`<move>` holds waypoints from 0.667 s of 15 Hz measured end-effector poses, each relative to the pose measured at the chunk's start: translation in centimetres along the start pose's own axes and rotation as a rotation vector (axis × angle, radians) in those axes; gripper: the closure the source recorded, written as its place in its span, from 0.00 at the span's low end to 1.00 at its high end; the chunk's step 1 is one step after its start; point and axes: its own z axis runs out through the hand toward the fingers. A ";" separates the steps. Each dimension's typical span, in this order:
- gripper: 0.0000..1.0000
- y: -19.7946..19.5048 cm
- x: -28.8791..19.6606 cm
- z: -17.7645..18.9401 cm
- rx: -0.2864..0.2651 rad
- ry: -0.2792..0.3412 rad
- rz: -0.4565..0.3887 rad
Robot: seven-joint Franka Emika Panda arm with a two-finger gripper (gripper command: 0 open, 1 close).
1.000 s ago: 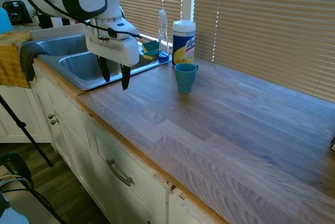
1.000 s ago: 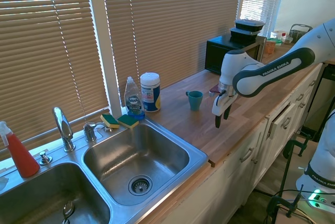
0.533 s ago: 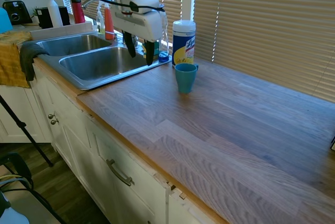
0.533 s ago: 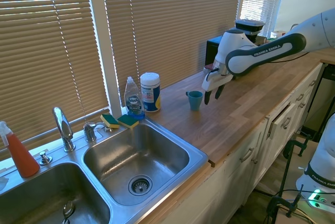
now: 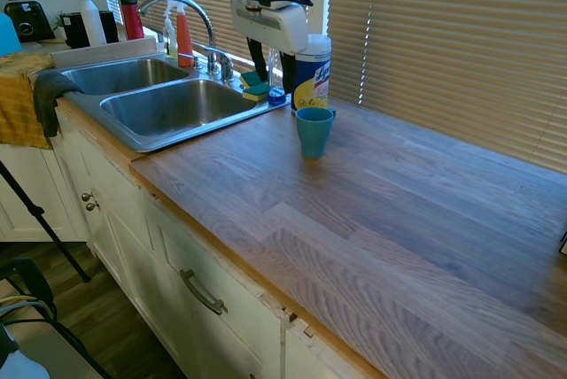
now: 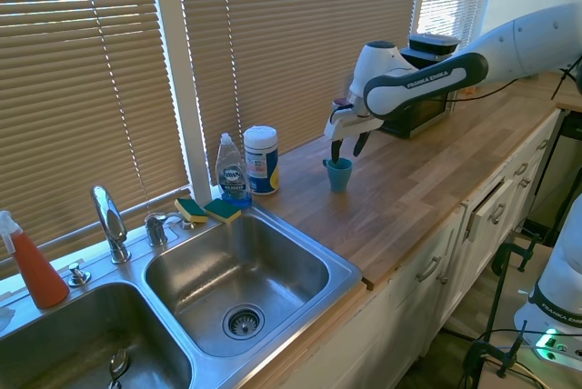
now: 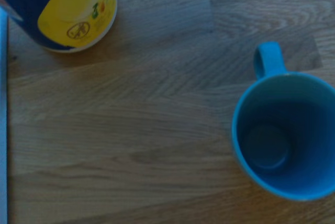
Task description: Put the mug in the sink
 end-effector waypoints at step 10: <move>0.00 -5.5 2.7 8.6 -0.099 -0.036 0.021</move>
